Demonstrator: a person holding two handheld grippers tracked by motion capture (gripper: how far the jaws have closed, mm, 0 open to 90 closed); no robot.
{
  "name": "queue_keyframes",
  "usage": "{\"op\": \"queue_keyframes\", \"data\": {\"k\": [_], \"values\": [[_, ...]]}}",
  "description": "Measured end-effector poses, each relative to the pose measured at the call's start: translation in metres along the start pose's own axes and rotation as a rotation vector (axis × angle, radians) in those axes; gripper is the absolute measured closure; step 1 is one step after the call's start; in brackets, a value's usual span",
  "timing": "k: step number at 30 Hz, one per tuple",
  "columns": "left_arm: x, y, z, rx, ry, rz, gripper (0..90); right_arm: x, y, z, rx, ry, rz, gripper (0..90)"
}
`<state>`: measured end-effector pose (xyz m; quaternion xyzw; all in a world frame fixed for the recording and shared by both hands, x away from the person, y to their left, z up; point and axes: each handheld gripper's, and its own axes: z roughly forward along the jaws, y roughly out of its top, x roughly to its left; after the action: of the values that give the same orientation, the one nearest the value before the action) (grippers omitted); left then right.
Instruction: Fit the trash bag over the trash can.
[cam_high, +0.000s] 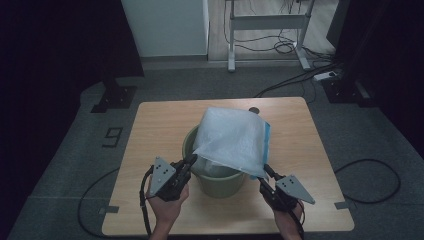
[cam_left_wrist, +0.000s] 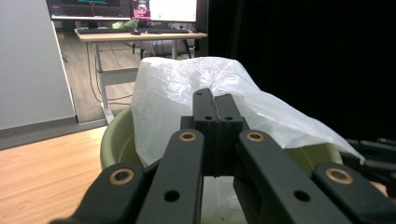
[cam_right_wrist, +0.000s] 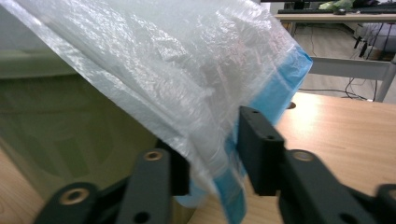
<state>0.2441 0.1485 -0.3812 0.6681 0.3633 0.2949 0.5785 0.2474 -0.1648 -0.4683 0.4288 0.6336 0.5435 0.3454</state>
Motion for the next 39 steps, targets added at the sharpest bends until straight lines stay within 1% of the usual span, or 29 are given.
{"op": "queue_keyframes", "data": {"k": [1, 2, 4, 8, 10, 11, 12, 13, 14, 15, 16, 17, 20, 21, 23, 24, 25, 26, 27, 28, 29, 30, 31, 33, 35, 36, 37, 38, 39], "values": [[0.000, 0.000, 0.000, 0.000, 0.000, 0.000, 90.0, 0.000, 0.000, 0.000, 0.000, 0.000, 0.000, 68.9], [0.001, -0.001, 0.000, 0.000, 0.000, -0.001, 90.0, -0.003, 0.005, 0.001, -0.008, -0.005, 0.001, 75.4], [0.003, -0.002, -0.001, 0.003, -0.001, -0.005, 90.0, -0.005, 0.011, 0.001, -0.023, -0.008, -0.009, 78.7], [0.008, -0.004, -0.004, 0.004, -0.003, -0.020, 90.0, -0.007, 0.034, 0.000, -0.070, -0.006, -0.039, 87.3], [0.012, -0.007, -0.009, 0.006, -0.003, -0.033, 90.0, -0.006, 0.049, -0.001, -0.100, -0.005, -0.055, 87.8], [0.012, -0.007, -0.009, 0.006, -0.003, -0.033, 90.0, -0.006, 0.049, -0.001, -0.100, -0.005, -0.055, 87.8], [0.013, -0.009, -0.010, 0.008, -0.003, -0.035, 90.0, -0.004, 0.063, -0.002, -0.130, -0.004, -0.066, 87.9], [0.015, -0.010, -0.011, 0.007, -0.002, -0.040, 90.0, -0.004, 0.063, -0.002, -0.130, -0.004, -0.066, 87.9], [0.018, -0.012, -0.013, 0.007, -0.007, -0.053, 90.0, -0.001, 0.077, -0.002, -0.158, 0.000, -0.072, 87.9], [0.018, -0.012, -0.013, 0.007, -0.007, -0.053, 90.0, -0.001, 0.077, -0.002, -0.158, 0.000, -0.072, 87.9], [0.021, -0.014, -0.014, 0.009, -0.010, -0.064, 90.0, 0.002, 0.088, -0.001, -0.182, 0.003, -0.078, 87.9], [0.021, -0.014, -0.014, 0.009, -0.010, -0.064, 90.0, 0.002, 0.088, -0.001, -0.182, 0.003, -0.078, 87.9], [0.022, -0.017, -0.011, 0.016, -0.024, -0.075, 90.0, 0.007, 0.100, 0.000, -0.208, 0.015, -0.066, 87.9], [0.021, -0.017, -0.010, 0.020, -0.031, -0.078, 90.0, 0.008, 0.103, 0.000, -0.214, 0.020, -0.064, 88.0], [0.018, -0.019, -0.006, 0.029, -0.063, -0.083, 89.9, 0.011, 0.110, -0.004, -0.240, 0.043, -0.045, 88.1], [0.018, -0.019, -0.006, 0.029, -0.063, -0.083, 89.9, 0.012, 0.113, -0.006, -0.250, 0.045, -0.046, 88.1], [0.016, -0.019, -0.004, 0.032, -0.077, -0.086, 89.9, 0.013, 0.115, -0.008, -0.261, 0.045, -0.044, 88.2], [0.011, -0.019, 0.001, 0.045, -0.106, -0.088, 89.8, 0.013, 0.118, -0.010, -0.272, 0.046, -0.042, 88.2], [0.011, -0.019, 0.001, 0.045, -0.106, -0.088, 89.7, 0.013, 0.118, -0.010, -0.272, 0.046, -0.042, 88.2], [0.006, -0.020, 0.006, 0.055, -0.127, -0.084, 89.7, 0.013, 0.125, -0.015, -0.300, 0.043, -0.040, 88.3], [0.006, -0.020, 0.006, 0.055, -0.127, -0.084, 89.6, 0.013, 0.125, -0.015, -0.300, 0.043, -0.040, 88.3], [0.000, -0.020, 0.011, 0.066, -0.152, -0.079, 89.4, 0.012, 0.132, -0.021, -0.325, 0.040, -0.036, 88.3], [0.000, -0.020, 0.011, 0.066, -0.152, -0.079, 89.3, 0.012, 0.132, -0.021, -0.325, 0.040, -0.036, 88.3], [-0.005, -0.021, 0.015, 0.080, -0.169, -0.063, 88.8, 0.012, 0.139, -0.027, -0.345, 0.040, -0.047, 88.3], [-0.006, -0.021, 0.015, 0.081, -0.171, -0.060, 87.8, 0.012, 0.140, -0.028, -0.347, 0.042, -0.049, 88.3], [-0.006, -0.021, 0.015, 0.078, -0.181, -0.060, 86.3, 0.012, 0.139, -0.026, -0.337, 0.049, -0.049, 88.3], [-0.006, -0.021, 0.015, 0.078, -0.181, -0.060, 82.5, 0.012, 0.139, -0.026, -0.337, 0.049, -0.049, 88.3], [-0.005, -0.020, 0.014, 0.073, -0.201, -0.061, 82.5, 0.012, 0.138, -0.024, -0.332, 0.053, -0.049, 88.3], [-0.005, -0.019, 0.014, 0.070, -0.205, -0.056, 75.6, 0.013, 0.135, -0.022, -0.323, 0.058, -0.048, 88.3]]}}
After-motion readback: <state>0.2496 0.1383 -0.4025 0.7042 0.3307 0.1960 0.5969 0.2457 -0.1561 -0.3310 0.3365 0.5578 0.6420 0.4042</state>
